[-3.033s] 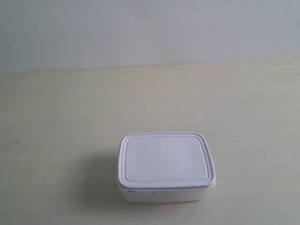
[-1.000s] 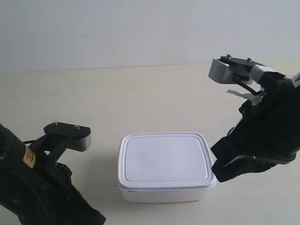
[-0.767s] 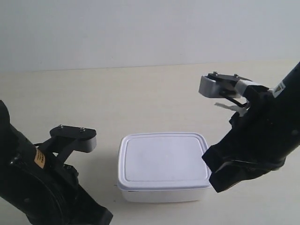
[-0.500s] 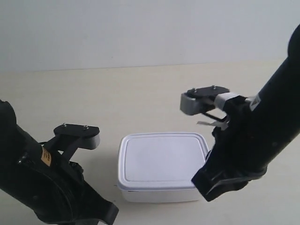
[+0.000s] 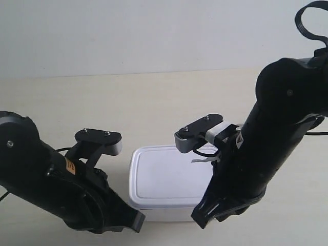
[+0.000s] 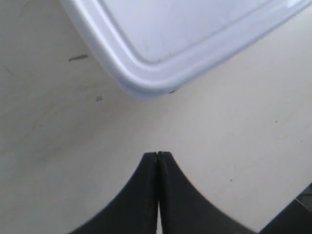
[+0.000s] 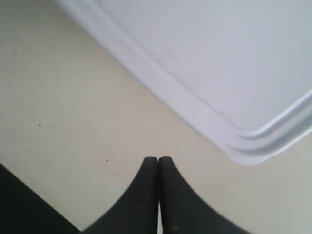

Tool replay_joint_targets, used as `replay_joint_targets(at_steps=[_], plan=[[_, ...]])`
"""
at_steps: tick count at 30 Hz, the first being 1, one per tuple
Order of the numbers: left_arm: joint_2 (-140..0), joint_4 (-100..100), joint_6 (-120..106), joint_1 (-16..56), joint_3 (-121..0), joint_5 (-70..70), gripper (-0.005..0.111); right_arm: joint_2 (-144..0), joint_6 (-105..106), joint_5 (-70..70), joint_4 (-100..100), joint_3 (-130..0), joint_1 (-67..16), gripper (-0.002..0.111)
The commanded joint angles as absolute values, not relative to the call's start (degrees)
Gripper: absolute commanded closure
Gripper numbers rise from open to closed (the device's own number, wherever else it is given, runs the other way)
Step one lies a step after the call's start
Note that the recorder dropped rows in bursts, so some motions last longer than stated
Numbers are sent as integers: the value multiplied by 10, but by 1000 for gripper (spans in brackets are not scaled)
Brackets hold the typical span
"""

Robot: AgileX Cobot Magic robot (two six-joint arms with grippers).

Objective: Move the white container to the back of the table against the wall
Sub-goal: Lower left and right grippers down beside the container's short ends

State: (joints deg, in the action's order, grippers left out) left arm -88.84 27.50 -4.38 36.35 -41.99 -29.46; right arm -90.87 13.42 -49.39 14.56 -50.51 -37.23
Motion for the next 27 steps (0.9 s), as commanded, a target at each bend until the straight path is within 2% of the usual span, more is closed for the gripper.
replay_joint_targets(at_steps=[1,21,27], plan=[[-912,291,-48,366,-420,-271,107,-929,93,-476,142,-507,-374,108],[-947,335,-65,366,-421,-167,107,-1001,0,-406,82,-507,-374,108],[-947,357,-69,366,-421,-227,107,-1001,0,-352,106,-507,-374,108]])
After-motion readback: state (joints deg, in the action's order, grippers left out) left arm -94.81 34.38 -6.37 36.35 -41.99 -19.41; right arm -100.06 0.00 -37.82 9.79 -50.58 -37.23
